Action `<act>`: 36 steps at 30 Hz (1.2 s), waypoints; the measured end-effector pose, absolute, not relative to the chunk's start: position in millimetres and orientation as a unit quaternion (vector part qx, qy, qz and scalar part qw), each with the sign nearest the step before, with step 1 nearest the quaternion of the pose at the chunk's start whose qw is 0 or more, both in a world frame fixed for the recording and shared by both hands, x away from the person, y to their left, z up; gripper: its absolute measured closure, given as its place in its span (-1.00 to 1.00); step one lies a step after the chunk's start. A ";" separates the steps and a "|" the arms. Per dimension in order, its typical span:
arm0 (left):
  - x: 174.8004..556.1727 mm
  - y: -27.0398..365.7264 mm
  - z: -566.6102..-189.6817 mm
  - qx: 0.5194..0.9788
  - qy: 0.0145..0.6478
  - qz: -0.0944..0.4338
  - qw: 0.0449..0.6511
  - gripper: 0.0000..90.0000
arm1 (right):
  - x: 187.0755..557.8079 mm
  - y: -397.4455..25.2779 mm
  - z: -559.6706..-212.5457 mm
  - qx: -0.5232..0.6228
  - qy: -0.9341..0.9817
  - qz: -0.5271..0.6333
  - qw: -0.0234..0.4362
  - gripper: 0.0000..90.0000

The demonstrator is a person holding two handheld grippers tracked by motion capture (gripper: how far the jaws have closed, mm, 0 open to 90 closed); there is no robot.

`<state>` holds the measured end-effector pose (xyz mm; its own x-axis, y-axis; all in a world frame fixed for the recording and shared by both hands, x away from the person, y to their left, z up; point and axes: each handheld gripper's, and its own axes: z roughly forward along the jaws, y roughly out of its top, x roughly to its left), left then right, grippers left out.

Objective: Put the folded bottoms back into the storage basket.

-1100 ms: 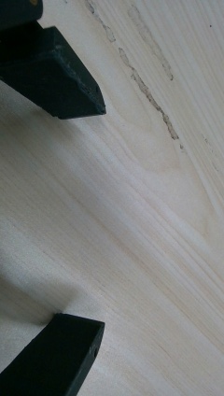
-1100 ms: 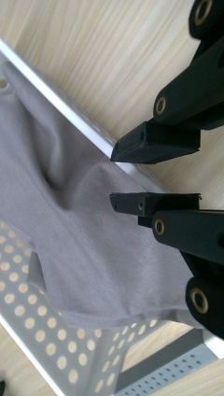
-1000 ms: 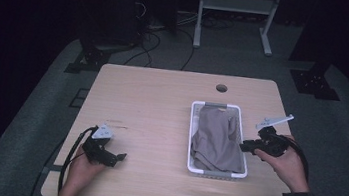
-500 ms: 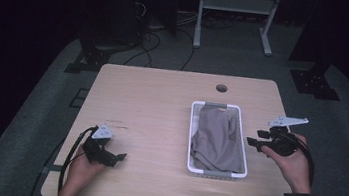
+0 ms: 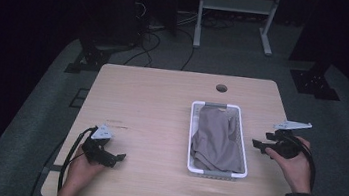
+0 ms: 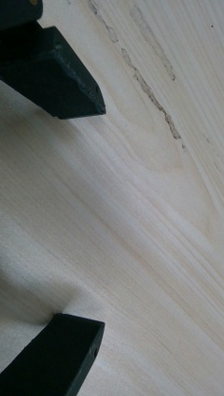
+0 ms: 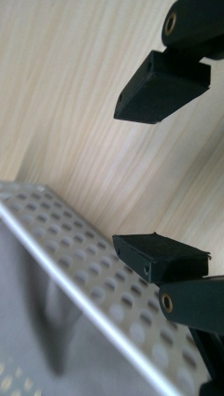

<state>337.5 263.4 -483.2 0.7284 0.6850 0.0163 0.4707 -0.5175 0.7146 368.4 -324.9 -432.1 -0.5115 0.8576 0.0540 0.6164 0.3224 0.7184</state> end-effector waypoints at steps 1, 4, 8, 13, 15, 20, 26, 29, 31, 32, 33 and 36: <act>337.8 263.5 -483.3 0.858 0.336 0.149 0.358 -1.00 | 369.2 -326.3 -435.2 0.468 0.793 0.349 0.172 -0.29; 338.2 263.4 -483.3 0.858 0.336 0.150 0.358 -1.00 | 371.4 -330.6 -442.8 0.483 0.787 0.343 0.172 -0.30; 338.2 263.4 -483.4 0.858 0.336 0.150 0.358 -1.00 | 373.5 -333.6 -450.9 0.492 0.785 0.335 0.169 -0.28; 338.2 263.4 -483.3 0.858 0.336 0.150 0.358 -1.00 | 376.4 -333.0 -460.6 0.497 0.789 0.317 0.173 -0.28; 338.2 263.4 -483.4 0.858 0.336 0.150 0.358 -1.00 | 377.6 -333.1 -463.0 0.495 0.791 0.314 0.177 -0.30; 338.3 263.4 -483.3 0.858 0.336 0.150 0.358 -1.00 | 380.4 -329.8 -471.9 0.496 0.799 0.289 0.180 -0.41; 338.3 263.4 -483.3 0.858 0.336 0.150 0.358 -1.00 | 381.2 -330.2 -478.9 0.495 0.791 0.309 0.186 -0.72; 338.3 263.4 -483.4 0.858 0.336 0.150 0.358 -1.00 | 376.4 -332.3 -486.5 0.490 0.774 0.343 0.208 -0.72; 338.3 263.4 -483.3 0.858 0.336 0.150 0.358 -1.00 | 376.2 -332.4 -486.5 0.490 0.774 0.343 0.209 -0.72; 338.3 263.4 -483.4 0.858 0.336 0.150 0.358 -1.00 | 376.2 -332.5 -486.4 0.490 0.774 0.343 0.208 -0.72; 338.3 263.4 -483.3 0.858 0.336 0.150 0.358 -1.00 | 376.3 -332.5 -486.5 0.490 0.774 0.343 0.209 -0.72; 338.3 263.4 -483.3 0.858 0.336 0.150 0.358 -1.00 | 376.2 -332.9 -486.4 0.497 0.770 0.341 0.211 -0.73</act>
